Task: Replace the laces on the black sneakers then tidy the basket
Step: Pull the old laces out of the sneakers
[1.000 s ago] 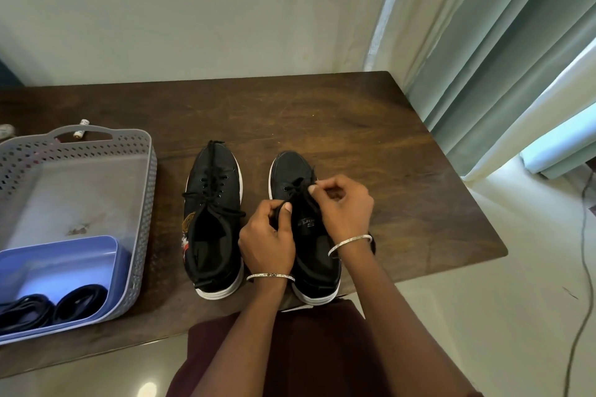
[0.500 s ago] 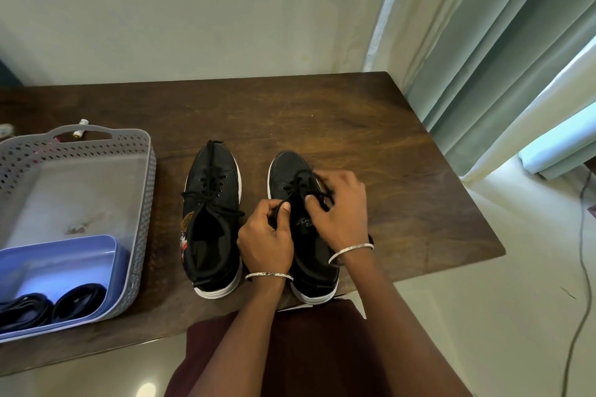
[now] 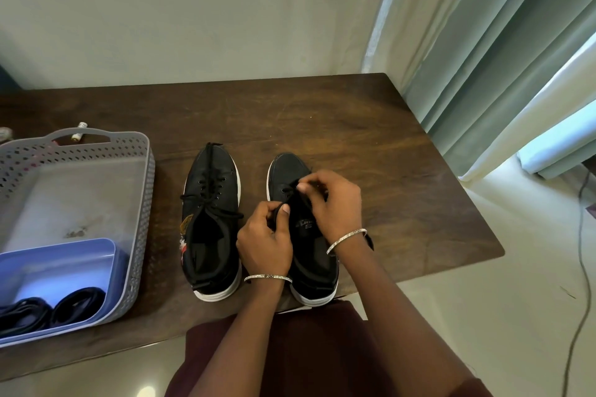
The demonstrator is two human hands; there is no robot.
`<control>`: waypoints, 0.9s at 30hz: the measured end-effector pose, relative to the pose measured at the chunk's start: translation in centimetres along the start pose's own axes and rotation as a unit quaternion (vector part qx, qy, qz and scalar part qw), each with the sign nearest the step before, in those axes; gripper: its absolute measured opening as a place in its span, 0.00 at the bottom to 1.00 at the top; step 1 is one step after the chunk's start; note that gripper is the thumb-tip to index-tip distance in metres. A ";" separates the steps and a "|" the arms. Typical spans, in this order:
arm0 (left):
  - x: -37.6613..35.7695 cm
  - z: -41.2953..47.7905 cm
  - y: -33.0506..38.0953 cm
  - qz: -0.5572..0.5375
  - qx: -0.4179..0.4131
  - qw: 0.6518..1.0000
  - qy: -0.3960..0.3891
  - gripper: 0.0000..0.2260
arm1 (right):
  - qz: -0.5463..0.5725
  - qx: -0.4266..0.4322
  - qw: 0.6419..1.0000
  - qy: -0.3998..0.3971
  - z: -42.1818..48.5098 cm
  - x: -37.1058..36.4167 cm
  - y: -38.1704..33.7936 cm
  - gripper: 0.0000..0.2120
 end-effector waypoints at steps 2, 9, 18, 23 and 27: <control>0.0 0.0 0.0 -0.004 0.000 1.000 0.002 0.02 | 0.079 -0.093 0.988 0.090 0.0 1.1 1.0 0.02; 0.1 0.1 0.3 -0.002 -0.012 1.000 -0.007 0.02 | -0.019 -0.324 0.945 0.036 -2.4 2.2 5.3 0.14; -0.1 0.8 4.1 0.185 -0.148 0.967 -0.094 0.13 | -0.127 -0.057 0.990 -0.003 -5.7 0.8 0.1 0.05; -1.1 2.9 5.9 0.315 -0.189 0.918 -0.147 0.07 | -0.112 -0.053 0.992 0.031 -5.8 0.6 0.2 0.04; -1.4 4.0 5.4 0.264 -0.150 0.940 -0.157 0.00 | -0.097 -0.080 0.991 0.047 -5.7 0.8 0.8 0.05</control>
Point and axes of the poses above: each hand's wrist, its own z-axis towards the middle knuckle, its own x-axis out of the back of the hand, y = z × x, the point moved 5 cm from there along z, towards the middle knuckle, and after that the axes turned 6 degrees about z, right-handed, at the moved point
